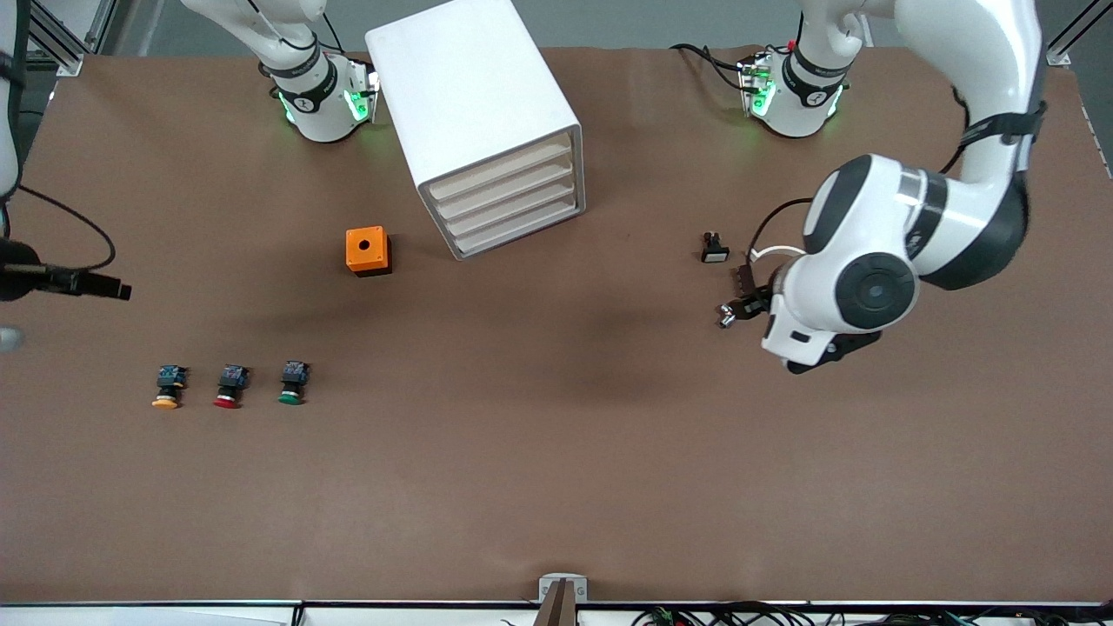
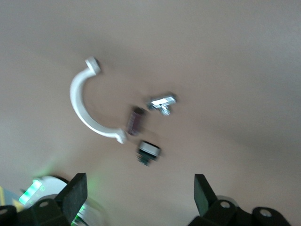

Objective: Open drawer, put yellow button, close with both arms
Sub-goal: 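Grasp the yellow button with the right gripper while the left gripper reaches the drawer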

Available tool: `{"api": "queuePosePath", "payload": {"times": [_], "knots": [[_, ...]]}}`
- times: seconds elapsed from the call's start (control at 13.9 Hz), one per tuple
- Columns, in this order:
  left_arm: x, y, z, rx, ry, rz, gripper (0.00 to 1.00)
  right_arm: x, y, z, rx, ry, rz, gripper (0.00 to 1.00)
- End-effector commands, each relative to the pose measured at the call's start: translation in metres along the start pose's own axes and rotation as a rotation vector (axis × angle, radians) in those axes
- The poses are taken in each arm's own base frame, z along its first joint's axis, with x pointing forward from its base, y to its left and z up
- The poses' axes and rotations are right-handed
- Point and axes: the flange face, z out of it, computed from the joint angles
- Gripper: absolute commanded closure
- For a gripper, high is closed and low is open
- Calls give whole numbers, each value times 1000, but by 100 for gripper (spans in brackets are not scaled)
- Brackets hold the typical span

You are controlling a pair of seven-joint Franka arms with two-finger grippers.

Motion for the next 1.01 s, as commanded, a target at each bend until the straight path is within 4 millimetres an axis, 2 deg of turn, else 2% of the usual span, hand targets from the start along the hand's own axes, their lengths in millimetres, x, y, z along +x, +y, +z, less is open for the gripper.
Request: {"api": "queuePosePath", "payload": {"times": [0.0,0.07,0.29,0.5,0.57,0.72,0.86,0.93], "knots": [[-9,29,14,-35,-75,-105,0,25,18,25,-10,56,-13,0],[-21,42,21,-21,-79,-143,0,32,34,43,-12,90,9,0],[-47,75,45,-10,-135,-322,0,55,55,93,-34,179,22,0],[-85,118,70,-10,-206,-536,0,74,84,152,-62,250,-68,0],[-92,127,79,-5,-236,-622,0,81,86,172,-68,266,-68,0],[-119,149,100,42,-285,-750,0,91,91,212,-84,295,-65,0],[-127,158,113,97,-375,-945,0,94,89,230,-83,293,-65,0],[-134,163,116,122,-400,-1016,0,93,86,233,-79,286,-67,0]]}}
